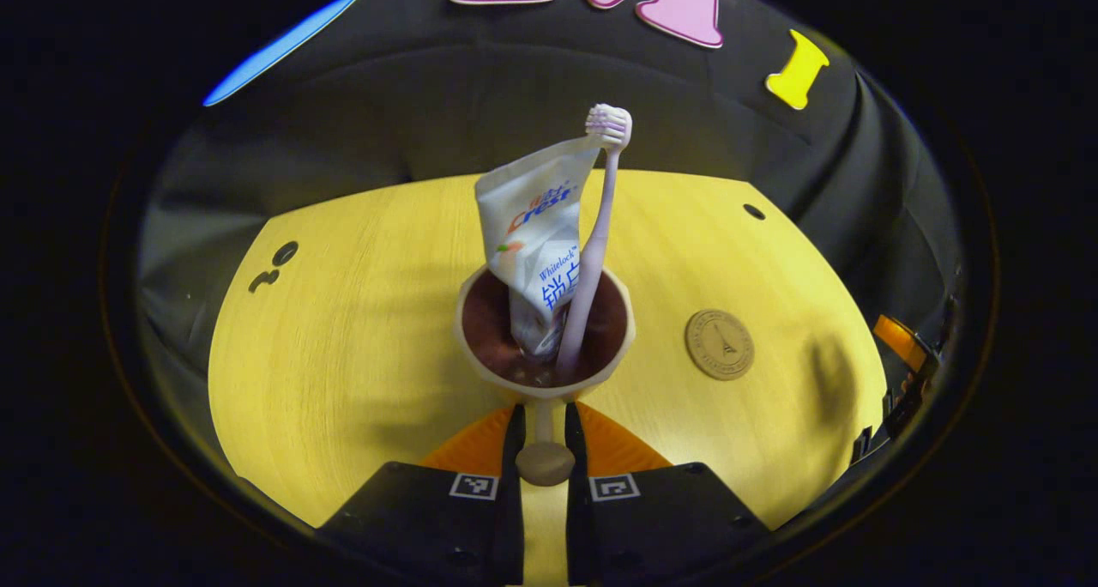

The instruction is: Put the toothbrush and toothpaste on the desktop into the cup, then pick up the cup and place it on the coaster on the desktop.

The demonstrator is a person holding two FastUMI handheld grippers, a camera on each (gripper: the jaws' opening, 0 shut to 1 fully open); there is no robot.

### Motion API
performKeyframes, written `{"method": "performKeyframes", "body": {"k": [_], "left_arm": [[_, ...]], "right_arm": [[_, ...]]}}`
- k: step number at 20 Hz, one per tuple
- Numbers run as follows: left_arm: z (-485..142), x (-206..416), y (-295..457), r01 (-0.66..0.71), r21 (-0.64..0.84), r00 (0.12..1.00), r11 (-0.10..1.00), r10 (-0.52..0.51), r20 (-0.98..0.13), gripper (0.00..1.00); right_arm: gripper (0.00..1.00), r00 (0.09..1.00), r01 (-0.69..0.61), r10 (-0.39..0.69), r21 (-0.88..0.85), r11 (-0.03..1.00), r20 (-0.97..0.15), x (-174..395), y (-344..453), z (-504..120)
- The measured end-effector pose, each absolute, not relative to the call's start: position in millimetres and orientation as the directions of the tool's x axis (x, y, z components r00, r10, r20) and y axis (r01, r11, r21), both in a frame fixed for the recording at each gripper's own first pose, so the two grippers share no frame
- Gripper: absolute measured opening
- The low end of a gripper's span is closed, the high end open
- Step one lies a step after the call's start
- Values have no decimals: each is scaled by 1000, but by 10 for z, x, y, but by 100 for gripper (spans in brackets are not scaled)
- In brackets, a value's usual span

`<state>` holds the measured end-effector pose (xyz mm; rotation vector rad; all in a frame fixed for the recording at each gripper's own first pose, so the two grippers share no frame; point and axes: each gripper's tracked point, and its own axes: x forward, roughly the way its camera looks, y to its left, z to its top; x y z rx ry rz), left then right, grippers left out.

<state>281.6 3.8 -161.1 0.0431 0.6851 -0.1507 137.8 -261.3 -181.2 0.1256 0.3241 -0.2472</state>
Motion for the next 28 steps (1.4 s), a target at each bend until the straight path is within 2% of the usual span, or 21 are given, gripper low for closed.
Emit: {"method": "performKeyframes", "body": {"k": [1,2,3,7,10,11,12,15,22,24,25,28], "left_arm": [[-1546,2837,-64,169,-8,768,986,-137,-625,24],[-1500,2867,-161,189,1,771,982,-148,-619,19],[-1453,2891,-267,209,14,774,978,-157,-614,24],[-1392,2958,-771,297,37,765,954,-215,-607,24],[-1523,2978,-1151,356,28,736,934,-261,-625,24],[-1567,2982,-1271,374,35,728,927,-270,-630,29],[-1620,2973,-1378,390,39,720,920,-278,-636,24],[-1781,2971,-1625,423,38,694,905,-297,-656,24],[-1937,2999,-1727,431,86,680,898,-261,-685,24],[-1938,3019,-1717,425,98,690,900,-253,-678,25],[-1939,3016,-1724,422,102,693,901,-249,-676,31],[-1928,3000,-1691,415,151,721,897,-224,-656,29]], "right_arm": [[98,918,260,-220,84,962,-329,1355,-2618,-1804],[98,920,261,-221,85,962,-325,1336,-2629,-1800],[98,920,262,-221,86,961,-323,1315,-2640,-1798],[98,923,259,-215,100,961,-320,1234,-2643,-1818],[98,931,233,-188,115,965,-312,1248,-2564,-1809],[98,935,221,-178,111,969,-306,1266,-2531,-1790],[98,940,207,-167,109,972,-299,1288,-2496,-1756],[98,951,177,-138,122,977,-276,1346,-2382,-1680],[98,954,149,-106,135,980,-280,1312,-2236,-1745],[98,952,148,-104,136,980,-288,1285,-2232,-1781],[98,951,150,-104,140,979,-292,1292,-2231,-1794],[98,952,156,-106,155,976,-288,1283,-2221,-1778]]}}
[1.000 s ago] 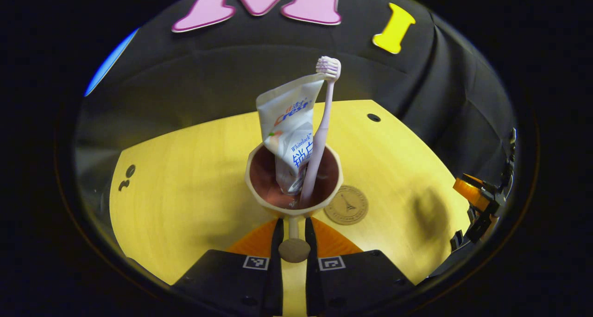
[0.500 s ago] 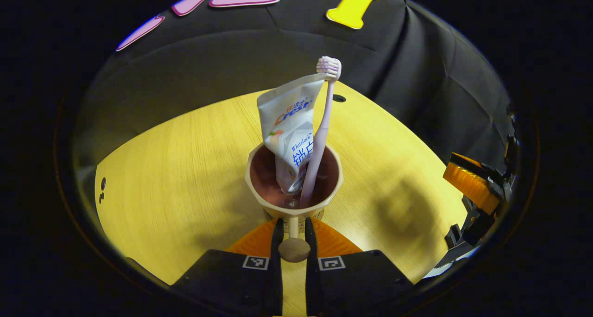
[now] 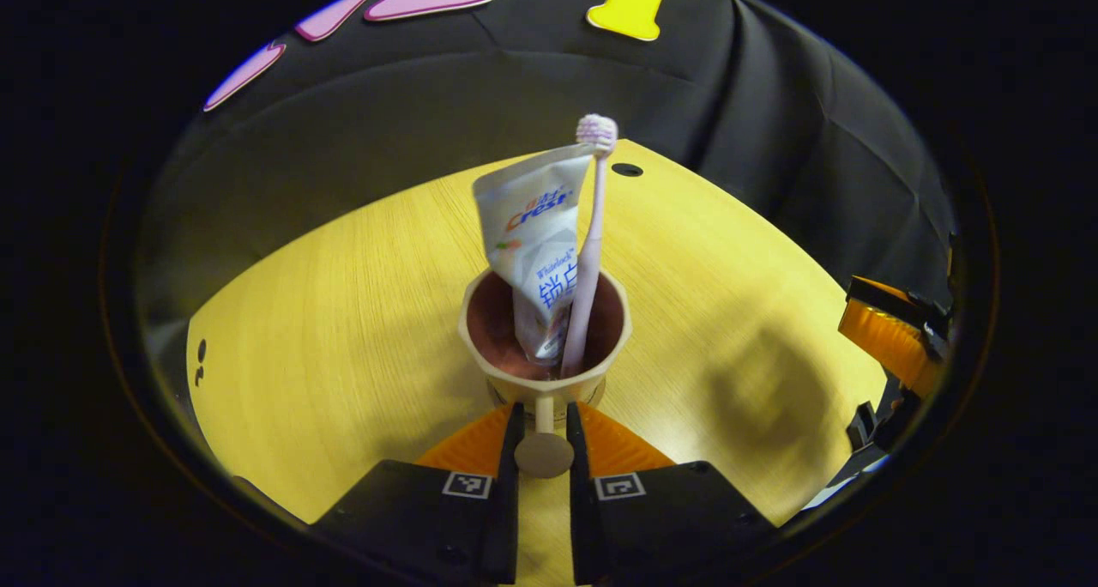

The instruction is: Put the toothbrush and toothpaste on the desktop into the cup, then pick up the cup and place it on the coaster on the desktop.

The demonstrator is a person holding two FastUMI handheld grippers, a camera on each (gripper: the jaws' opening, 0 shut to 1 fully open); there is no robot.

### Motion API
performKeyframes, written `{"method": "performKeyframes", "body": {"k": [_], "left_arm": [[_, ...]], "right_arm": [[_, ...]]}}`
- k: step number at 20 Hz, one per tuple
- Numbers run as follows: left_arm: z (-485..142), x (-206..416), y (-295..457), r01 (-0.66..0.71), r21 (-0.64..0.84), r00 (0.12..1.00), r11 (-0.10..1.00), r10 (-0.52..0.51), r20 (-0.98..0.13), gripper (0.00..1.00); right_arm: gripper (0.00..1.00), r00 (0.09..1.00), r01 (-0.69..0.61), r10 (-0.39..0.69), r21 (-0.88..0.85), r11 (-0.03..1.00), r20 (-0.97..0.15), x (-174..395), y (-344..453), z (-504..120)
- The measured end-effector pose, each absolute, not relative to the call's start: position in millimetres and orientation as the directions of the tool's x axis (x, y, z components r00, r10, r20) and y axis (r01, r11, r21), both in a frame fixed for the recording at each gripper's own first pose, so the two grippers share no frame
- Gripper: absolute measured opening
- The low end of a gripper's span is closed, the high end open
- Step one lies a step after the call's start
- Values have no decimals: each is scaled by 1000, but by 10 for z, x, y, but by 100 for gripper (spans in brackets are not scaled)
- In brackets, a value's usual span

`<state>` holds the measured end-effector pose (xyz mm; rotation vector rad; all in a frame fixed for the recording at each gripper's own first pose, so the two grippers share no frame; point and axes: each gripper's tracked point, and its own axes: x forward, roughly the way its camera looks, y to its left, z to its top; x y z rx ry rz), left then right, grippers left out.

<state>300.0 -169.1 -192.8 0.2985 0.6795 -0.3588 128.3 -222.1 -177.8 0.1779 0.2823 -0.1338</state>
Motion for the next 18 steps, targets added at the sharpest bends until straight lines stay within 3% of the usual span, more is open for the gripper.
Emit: {"method": "performKeyframes", "body": {"k": [1,3,5,8,13,18], "left_arm": [[-1929,2995,-1671,410,169,729,896,-210,-651,31],[-1908,2962,-1614,399,191,740,897,-192,-645,47],[-1858,2905,-1596,387,172,759,906,-207,-618,50],[-1699,2752,-1463,308,105,822,945,-209,-529,100],[-1339,2299,-1008,160,36,929,986,-139,-342,100],[-855,1575,-598,77,-2,977,997,-76,-199,98]], "right_arm": [[98,953,156,-107,158,975,-284,1276,-2215,-1760],[98,955,153,-104,160,975,-279,1267,-2188,-1753],[98,956,148,-101,154,977,-277,1236,-2152,-1753],[98,957,137,-94,142,980,-273,1162,-2091,-1740],[98,958,115,-77,124,986,-277,968,-1912,-1684],[98,961,95,-62,112,989,-268,635,-1653,-1477]]}}
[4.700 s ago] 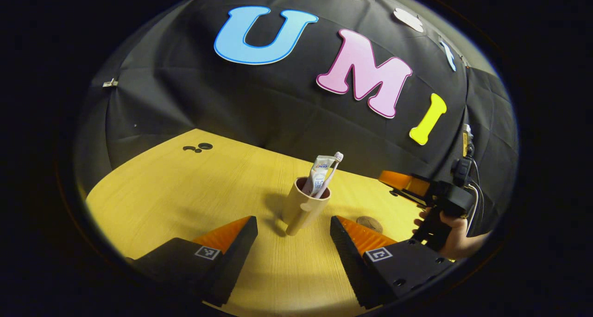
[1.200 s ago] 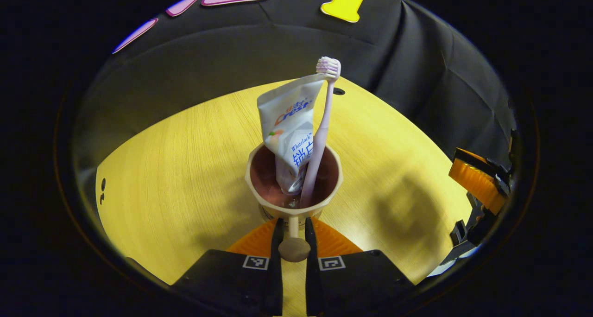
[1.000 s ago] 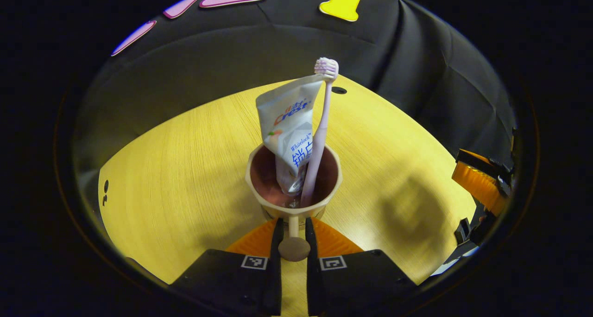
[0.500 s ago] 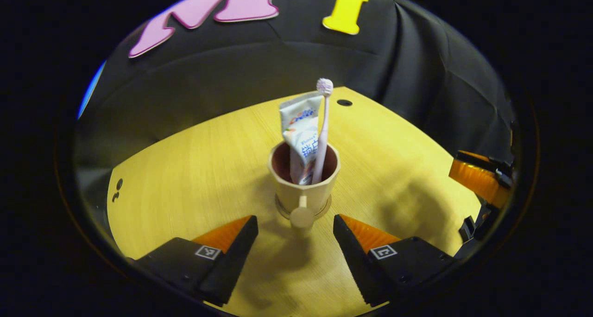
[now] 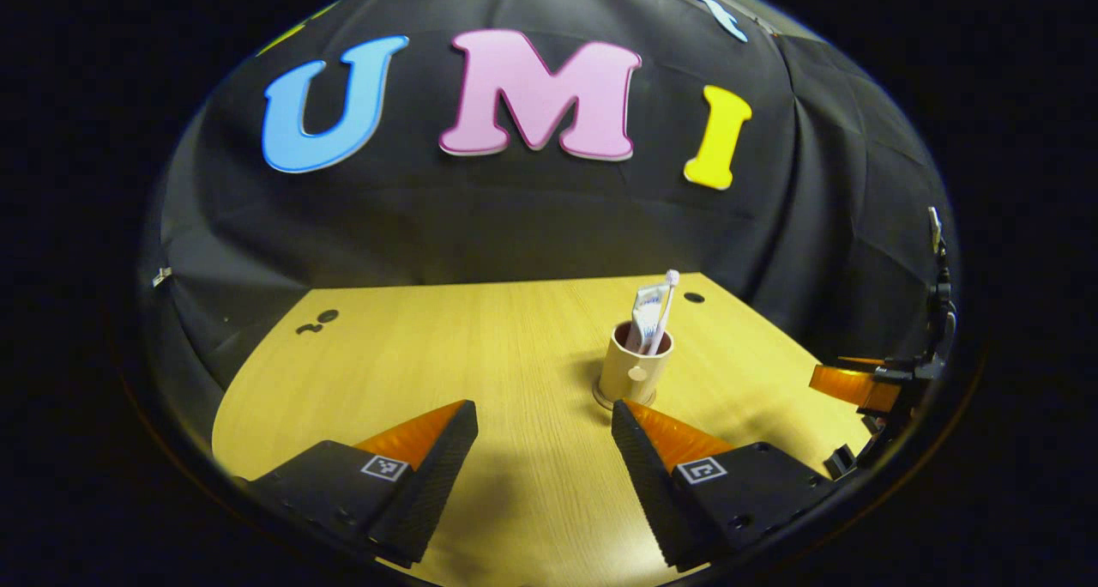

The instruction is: Put the toothbrush and toothpaste on the desktop into the cup, then pick up the cup and place it on the coaster on the desktop.

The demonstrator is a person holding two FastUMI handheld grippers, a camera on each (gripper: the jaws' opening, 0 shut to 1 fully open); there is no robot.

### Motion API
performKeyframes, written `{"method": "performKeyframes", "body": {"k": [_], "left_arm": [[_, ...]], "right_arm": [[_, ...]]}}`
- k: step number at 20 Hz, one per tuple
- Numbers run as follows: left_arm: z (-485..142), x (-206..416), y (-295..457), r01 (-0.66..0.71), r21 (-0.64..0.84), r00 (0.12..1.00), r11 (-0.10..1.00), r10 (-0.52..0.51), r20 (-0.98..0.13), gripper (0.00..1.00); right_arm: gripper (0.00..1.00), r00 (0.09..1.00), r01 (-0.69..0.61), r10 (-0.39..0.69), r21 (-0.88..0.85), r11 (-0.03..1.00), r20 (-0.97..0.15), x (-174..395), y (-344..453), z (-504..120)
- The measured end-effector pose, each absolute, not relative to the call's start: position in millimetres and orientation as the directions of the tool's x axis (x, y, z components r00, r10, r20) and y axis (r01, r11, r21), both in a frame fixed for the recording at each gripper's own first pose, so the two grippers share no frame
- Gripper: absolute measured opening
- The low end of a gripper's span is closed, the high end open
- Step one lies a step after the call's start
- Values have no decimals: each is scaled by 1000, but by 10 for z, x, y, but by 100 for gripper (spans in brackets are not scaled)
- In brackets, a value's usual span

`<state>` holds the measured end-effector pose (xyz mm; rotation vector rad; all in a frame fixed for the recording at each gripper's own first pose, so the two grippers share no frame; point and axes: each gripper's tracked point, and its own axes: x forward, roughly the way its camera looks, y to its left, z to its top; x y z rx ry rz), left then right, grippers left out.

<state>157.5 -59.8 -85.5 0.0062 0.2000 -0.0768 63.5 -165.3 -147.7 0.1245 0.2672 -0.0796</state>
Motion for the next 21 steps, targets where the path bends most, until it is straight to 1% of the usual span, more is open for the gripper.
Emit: {"method": "performKeyframes", "body": {"k": [4,6,8,11,14,18,21], "left_arm": [[-420,871,-346,5,-27,998,1000,-7,-66,98],[-286,578,-281,-42,-33,999,999,43,29,97],[-234,258,-280,-64,-25,994,998,66,83,97],[-298,-2,-417,-49,1,994,999,48,100,98],[-327,-372,-500,-18,-24,994,1000,21,108,98],[-302,-714,-487,10,-36,995,999,-7,95,97],[-282,-784,-442,10,-21,996,1000,-8,94,97]], "right_arm": [[98,967,80,-47,121,989,-252,251,-1395,-1216],[98,972,71,-43,116,991,-231,13,-1264,-1081],[98,976,54,-29,109,993,-216,-232,-1142,-987],[98,983,21,-6,81,997,-182,-609,-969,-906],[98,986,20,-11,54,998,-163,-940,-931,-953],[98,985,14,-2,68,998,-175,-1166,-775,-996],[98,986,-1,11,61,998,-164,-1253,-697,-931]]}}
